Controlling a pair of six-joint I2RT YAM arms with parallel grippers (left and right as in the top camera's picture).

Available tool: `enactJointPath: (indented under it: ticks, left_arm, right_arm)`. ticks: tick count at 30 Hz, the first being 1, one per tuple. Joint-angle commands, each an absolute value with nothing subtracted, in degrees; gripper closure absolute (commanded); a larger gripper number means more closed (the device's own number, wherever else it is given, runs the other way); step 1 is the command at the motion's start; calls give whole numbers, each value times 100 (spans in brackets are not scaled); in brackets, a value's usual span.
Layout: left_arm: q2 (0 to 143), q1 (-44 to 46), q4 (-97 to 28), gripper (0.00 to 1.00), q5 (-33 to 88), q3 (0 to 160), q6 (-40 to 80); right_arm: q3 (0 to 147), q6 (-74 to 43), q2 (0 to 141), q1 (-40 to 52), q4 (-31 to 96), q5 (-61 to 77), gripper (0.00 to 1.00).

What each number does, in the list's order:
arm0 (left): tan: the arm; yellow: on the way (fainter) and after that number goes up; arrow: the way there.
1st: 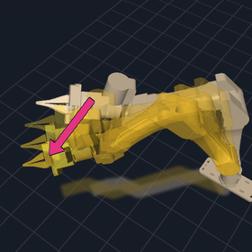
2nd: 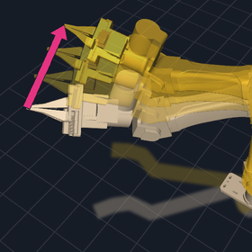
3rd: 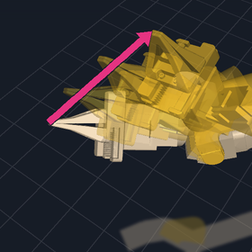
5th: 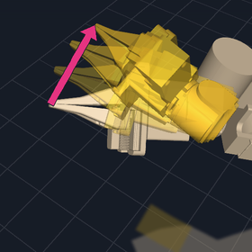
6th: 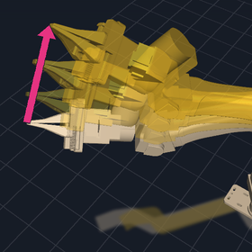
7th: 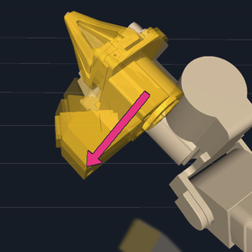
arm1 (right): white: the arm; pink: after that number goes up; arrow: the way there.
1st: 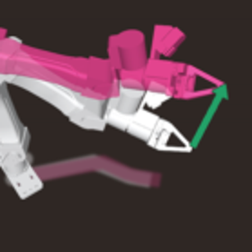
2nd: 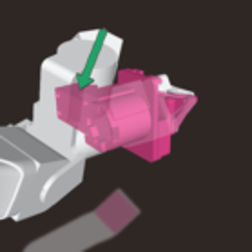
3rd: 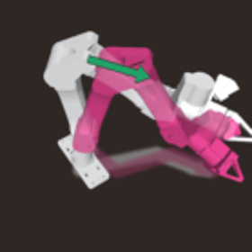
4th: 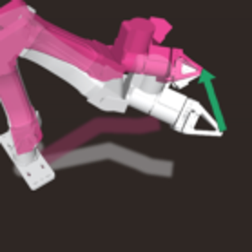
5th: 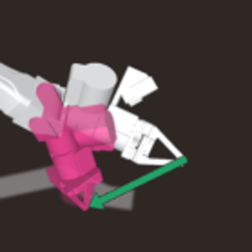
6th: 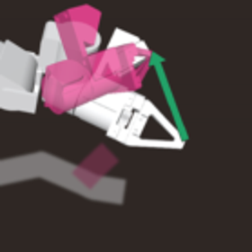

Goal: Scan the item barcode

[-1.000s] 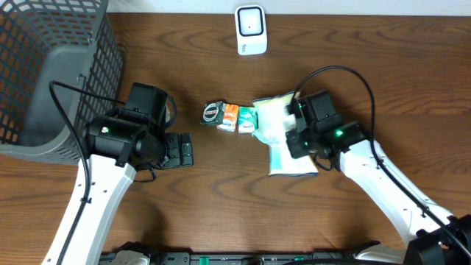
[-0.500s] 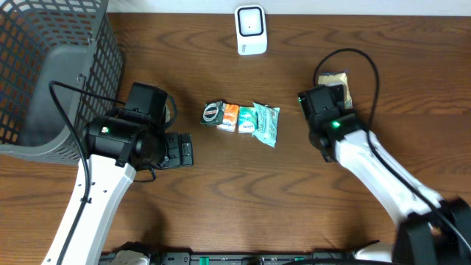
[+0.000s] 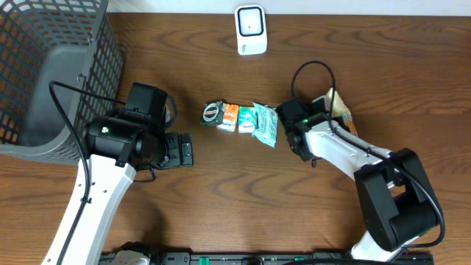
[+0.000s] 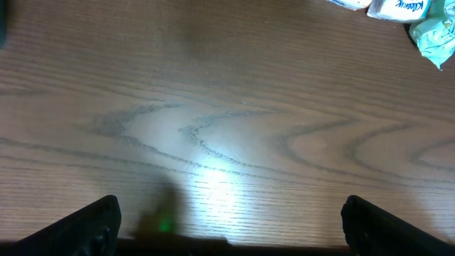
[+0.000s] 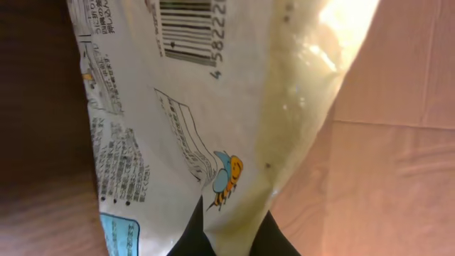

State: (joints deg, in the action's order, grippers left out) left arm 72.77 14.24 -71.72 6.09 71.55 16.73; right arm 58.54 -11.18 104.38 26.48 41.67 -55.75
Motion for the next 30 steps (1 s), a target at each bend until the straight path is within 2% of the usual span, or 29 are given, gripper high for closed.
enactJointPath:
  ticks: [1,9,14,22,30]
  left_arm:
    - [7297,1404,-7190,2,659,7131,1726]
    - [7297,1404,-7190,2,659,7131,1726]
    - [7297,1404,-7190,3,659,7131,1726]
    - [7297,1404,-7190,2,659,7131,1726]
    - [7297,1404,-7188,2,659,7131,1726]
  right_arm:
    - [6287,-1332,10447,2744,4377,-5669,99]
    - [7572,-1293,10447,2786,5107,-2462,99]
    - [8204,-593,10447,2700,5631,-1033,99]
    - [8149,95,10453,2340,5959,792,99]
    - [7979,607,10453,1594,5968,2381,99]
